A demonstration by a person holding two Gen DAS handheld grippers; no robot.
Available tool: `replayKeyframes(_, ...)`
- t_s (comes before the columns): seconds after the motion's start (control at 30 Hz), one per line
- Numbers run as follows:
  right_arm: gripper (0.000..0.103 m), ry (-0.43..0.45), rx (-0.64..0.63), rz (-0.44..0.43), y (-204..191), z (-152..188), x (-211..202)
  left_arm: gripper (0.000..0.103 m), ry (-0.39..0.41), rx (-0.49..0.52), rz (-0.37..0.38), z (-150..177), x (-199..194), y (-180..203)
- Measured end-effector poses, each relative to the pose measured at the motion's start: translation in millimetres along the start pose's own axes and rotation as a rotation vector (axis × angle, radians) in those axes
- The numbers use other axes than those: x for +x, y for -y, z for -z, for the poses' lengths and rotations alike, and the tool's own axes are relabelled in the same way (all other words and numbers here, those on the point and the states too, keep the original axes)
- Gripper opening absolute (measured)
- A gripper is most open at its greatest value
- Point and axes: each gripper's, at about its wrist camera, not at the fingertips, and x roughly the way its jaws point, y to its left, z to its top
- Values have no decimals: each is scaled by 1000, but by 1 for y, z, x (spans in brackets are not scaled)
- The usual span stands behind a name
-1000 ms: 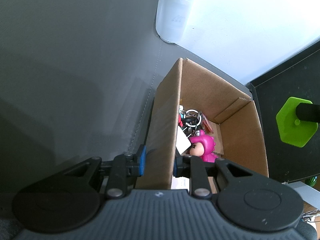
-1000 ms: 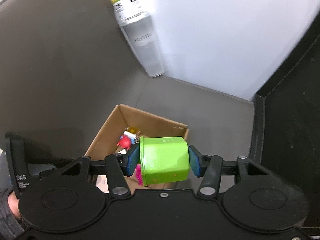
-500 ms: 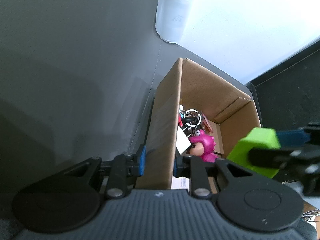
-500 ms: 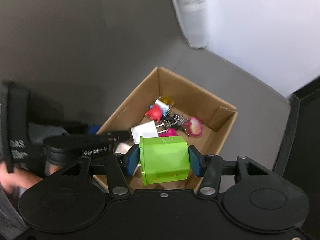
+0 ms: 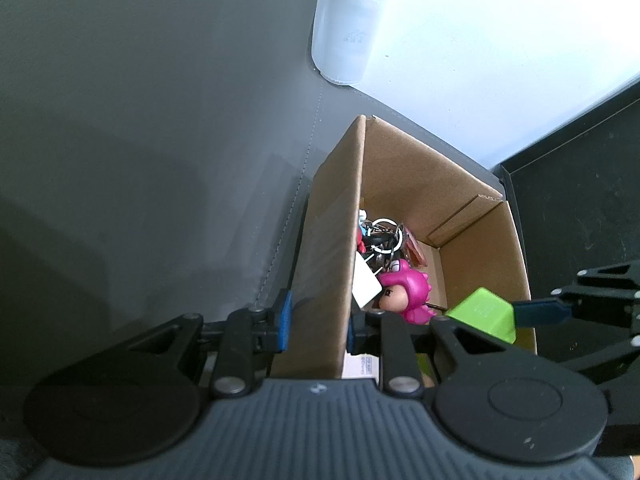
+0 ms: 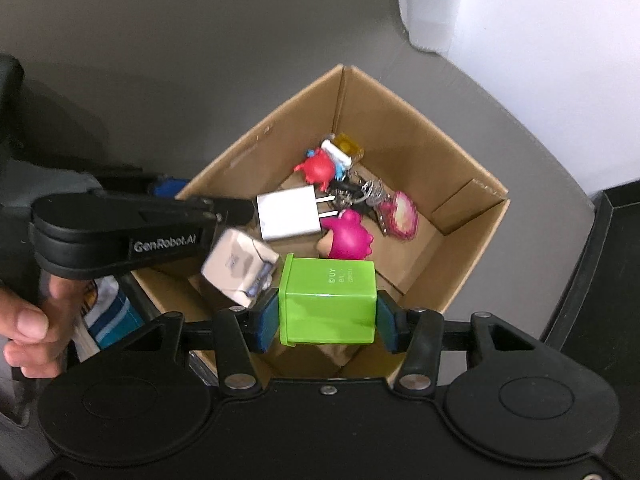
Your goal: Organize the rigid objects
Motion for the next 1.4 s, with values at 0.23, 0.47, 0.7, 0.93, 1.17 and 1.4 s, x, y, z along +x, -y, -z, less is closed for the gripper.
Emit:
replayKeyframes(0.23, 49, -69, -6, 4, -5, 1, 22, 24, 0, 1, 0, 0, 0, 0)
replayKeyframes(0.47, 51, -44, 48, -7, 1, 10, 18, 24, 4, 10, -4, 2, 0, 2)
replayKeyframes(0.7, 51, 82, 130, -5, 12, 24, -10, 23, 0, 6, -18, 2, -1, 6)
replayKeyframes(0.93, 51, 243, 301, -17, 31, 56, -42, 22, -28, 6, -54, -2, 1, 13)
replayKeyframes(1.17, 51, 366, 451, 1, 46, 93, -68, 21, -35, 23, -86, -4, 0, 20)
replayKeyframes(1.4, 57, 458, 626, -47, 58, 117, -81, 20, -40, 52, -111, -5, 5, 29)
